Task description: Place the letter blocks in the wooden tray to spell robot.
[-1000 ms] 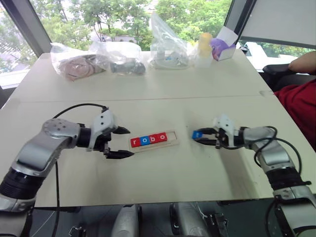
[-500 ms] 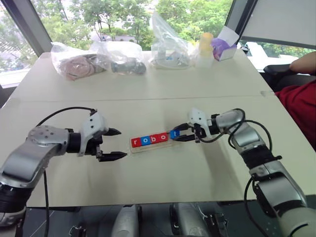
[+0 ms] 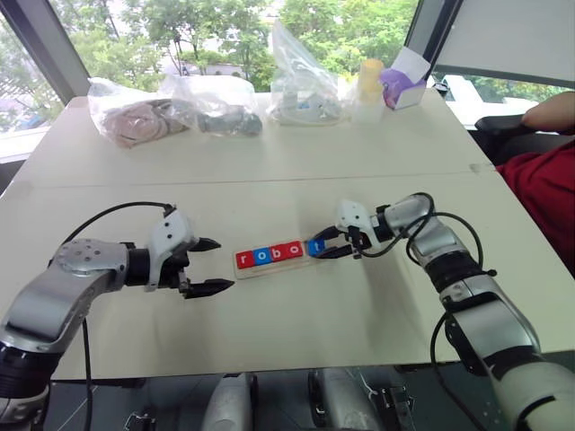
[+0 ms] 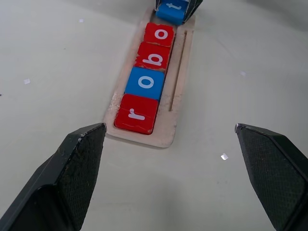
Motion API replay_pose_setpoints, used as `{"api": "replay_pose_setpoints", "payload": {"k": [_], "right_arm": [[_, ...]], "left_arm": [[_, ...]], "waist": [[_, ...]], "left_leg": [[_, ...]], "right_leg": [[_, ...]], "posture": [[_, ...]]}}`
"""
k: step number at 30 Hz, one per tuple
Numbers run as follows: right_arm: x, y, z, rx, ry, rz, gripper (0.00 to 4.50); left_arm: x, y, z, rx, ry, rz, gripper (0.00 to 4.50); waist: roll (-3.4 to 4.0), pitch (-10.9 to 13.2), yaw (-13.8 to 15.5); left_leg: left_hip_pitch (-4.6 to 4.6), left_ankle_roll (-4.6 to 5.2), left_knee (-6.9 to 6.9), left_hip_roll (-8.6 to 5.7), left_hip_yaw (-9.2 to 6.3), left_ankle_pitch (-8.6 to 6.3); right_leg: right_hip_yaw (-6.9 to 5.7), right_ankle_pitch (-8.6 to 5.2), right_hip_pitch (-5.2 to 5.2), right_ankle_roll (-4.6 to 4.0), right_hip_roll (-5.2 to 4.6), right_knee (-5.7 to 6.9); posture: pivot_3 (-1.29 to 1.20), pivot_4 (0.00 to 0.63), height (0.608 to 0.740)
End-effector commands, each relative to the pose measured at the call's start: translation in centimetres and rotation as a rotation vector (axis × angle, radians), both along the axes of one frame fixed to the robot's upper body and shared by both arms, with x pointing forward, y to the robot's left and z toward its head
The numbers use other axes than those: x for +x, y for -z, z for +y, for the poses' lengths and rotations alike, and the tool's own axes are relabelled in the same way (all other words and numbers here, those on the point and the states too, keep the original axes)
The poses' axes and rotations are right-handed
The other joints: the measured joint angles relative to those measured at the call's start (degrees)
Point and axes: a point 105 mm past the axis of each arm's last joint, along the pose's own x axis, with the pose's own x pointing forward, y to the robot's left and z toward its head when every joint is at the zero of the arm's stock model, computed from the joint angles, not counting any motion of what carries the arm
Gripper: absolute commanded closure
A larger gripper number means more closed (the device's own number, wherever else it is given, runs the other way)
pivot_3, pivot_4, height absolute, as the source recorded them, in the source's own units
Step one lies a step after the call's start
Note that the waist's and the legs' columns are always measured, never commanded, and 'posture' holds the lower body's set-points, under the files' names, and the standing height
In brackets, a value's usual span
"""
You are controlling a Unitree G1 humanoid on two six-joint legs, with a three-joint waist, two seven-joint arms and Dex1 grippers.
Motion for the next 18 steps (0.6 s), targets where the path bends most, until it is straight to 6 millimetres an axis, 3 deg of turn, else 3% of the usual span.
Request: {"api": "replay_pose_setpoints", "payload": {"k": [1,17,18], "right_arm": [[0.51,-0.88,0.72,0.003,-0.025,-0.038,3.31],[0.16,-0.14,1.45,-0.011,-0.081,0.001,3.31],[0.14,-0.1,1.44,-0.012,-0.082,0.0,2.81]], "left_arm": [[-0.11,-1.01,-0.3,-0.012,0.008,-0.041,0.0],[-0.13,-0.49,-0.15,-0.006,-0.007,-0.044,0.0],[-0.09,-0.46,-0.12,-0.003,-0.007,-0.045,0.0]], "waist": [[0.0,0.0,0.03],[0.0,0.0,0.01],[0.0,0.0,0.01]], "left_leg": [[0.0,0.0,0.0,0.0,0.0,0.0],[0.01,0.0,-0.02,0.0,-0.01,0.0],[0.02,0.0,-0.02,0.0,-0.01,0.0]], "right_leg": [[0.0,0.0,0.0,0.0,0.0,0.0],[0.0,0.0,0.01,0.0,-0.02,0.0],[0.0,0.0,0.01,0.0,-0.02,0.0]], "posture": [[0.0,0.15,0.74],[0.0,0.15,0.74],[0.0,0.15,0.74]]}}
